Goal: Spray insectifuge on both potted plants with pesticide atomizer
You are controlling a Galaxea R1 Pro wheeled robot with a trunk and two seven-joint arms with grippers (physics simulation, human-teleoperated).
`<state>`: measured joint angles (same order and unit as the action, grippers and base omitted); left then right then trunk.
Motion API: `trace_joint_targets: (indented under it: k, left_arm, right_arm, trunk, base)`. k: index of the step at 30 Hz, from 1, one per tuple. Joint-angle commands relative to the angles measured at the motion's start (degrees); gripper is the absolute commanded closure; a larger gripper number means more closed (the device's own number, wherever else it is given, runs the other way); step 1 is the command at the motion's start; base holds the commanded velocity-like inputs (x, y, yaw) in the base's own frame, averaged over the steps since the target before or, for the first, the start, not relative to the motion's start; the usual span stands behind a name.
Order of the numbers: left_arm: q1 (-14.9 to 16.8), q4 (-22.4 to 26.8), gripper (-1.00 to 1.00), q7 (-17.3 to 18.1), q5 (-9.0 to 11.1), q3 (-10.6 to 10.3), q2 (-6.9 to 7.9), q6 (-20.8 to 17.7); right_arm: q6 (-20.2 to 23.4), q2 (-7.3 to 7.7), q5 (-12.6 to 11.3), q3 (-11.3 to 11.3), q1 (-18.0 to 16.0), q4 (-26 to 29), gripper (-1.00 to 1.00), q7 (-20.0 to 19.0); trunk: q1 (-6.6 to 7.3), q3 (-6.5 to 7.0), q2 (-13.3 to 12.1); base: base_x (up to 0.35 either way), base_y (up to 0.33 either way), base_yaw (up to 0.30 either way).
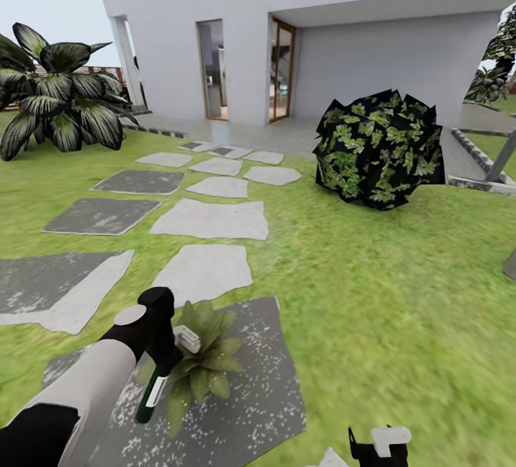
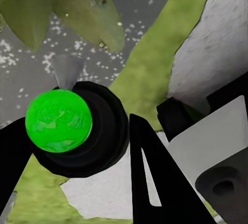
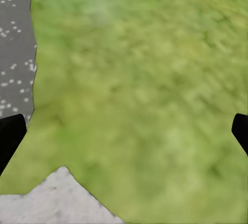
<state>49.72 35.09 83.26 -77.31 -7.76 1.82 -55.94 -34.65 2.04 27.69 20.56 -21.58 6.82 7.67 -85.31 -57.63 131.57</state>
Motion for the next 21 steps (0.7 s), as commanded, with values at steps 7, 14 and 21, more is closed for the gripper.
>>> trace_joint_targets:
  k: [7, 14, 21]
  left_arm:
    - [0.03, -0.25, 1.00, 0.56, -0.37, -0.32, -0.48, -0.57]
    - [0.03, -0.51, 1.00, 0.45, -0.39, -0.21, -0.13, -0.57]
    - [-0.01, -0.76, 1.00, 0.45, -0.39, -0.25, 0.00, -0.57]
  right_arm:
    - [-0.15, 0.07, 0.62, 0.18, -0.04, -0.06, -1.00, 0.42]
    - [-0.15, 0.06, 0.61, 0.18, -0.04, -0.05, -1.00, 0.42]
    - [-0.15, 0.06, 0.62, 0.18, -0.04, -0.06, -1.00, 0.42]
  trunk:
    - [0.01, -0.05, 0.02]
    - [0.01, -0.05, 0.02]
    - [0.01, -0.05, 0.02]
  base:
    - [0.000, -0.150, 0.047]
    - [-0.024, -0.267, 0.046]
    - [-0.206, -0.207, 0.220]
